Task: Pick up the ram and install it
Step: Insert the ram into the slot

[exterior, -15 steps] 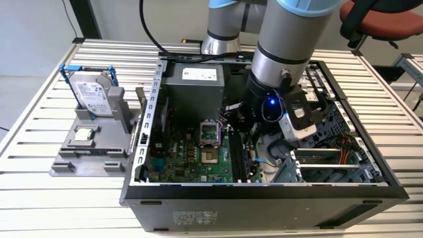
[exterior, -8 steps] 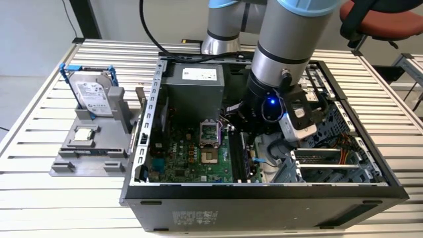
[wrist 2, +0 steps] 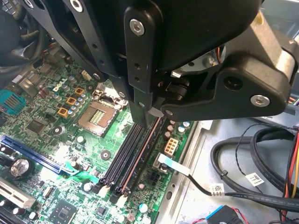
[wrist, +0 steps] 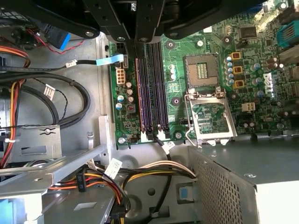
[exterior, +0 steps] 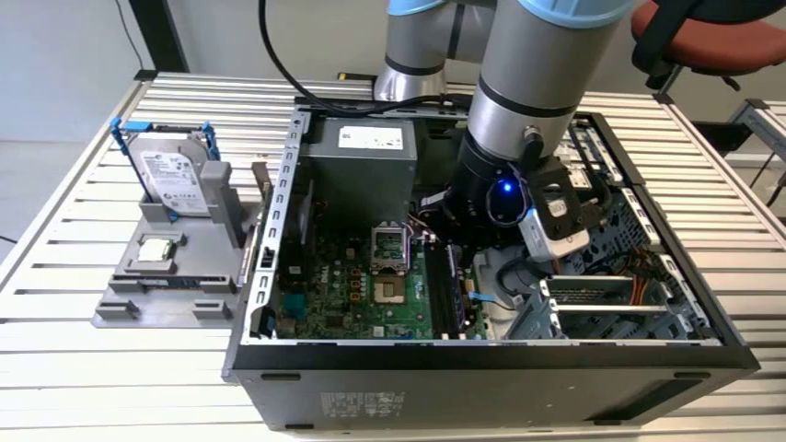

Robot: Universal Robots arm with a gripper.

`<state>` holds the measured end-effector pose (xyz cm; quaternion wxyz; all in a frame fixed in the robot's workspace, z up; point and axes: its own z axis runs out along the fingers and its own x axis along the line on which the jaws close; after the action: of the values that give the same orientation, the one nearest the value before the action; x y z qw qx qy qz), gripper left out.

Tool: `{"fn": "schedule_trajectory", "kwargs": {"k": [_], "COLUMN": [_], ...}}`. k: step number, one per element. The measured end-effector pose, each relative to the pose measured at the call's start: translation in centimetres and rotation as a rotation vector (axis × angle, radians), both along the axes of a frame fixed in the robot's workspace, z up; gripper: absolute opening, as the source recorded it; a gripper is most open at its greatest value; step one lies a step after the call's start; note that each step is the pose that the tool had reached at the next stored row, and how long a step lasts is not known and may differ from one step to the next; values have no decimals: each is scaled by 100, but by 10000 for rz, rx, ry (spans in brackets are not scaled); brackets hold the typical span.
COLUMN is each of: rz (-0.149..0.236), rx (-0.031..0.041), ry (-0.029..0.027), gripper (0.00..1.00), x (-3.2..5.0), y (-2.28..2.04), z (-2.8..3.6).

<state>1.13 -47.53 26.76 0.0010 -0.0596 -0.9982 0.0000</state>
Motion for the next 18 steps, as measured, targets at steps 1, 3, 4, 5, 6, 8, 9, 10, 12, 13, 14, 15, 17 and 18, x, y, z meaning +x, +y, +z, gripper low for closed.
{"fn": "schedule_trajectory", "kwargs": {"k": [1,3,4,5,6,8,9,10,12,13,14,15,17,18], "rz": [0,0,0,0,0,30,91,185,423,579,737,899,1207,1361], "rx": [0,0,0,0,0,0,0,0,0,0,0,0,0,0], "ry": [0,0,0,0,0,0,0,0,0,0,0,0,0,0], "gripper": [0,0,0,0,0,0,0,0,0,0,0,0,0,0], "x": [0,0,0,0,0,0,0,0,0,0,0,0,0,0], "y": [0,0,0,0,0,0,0,0,0,0,0,0,0,0], "z": [1,2,3,3,4,4,4,4,4,4,5,4,5,4]}}
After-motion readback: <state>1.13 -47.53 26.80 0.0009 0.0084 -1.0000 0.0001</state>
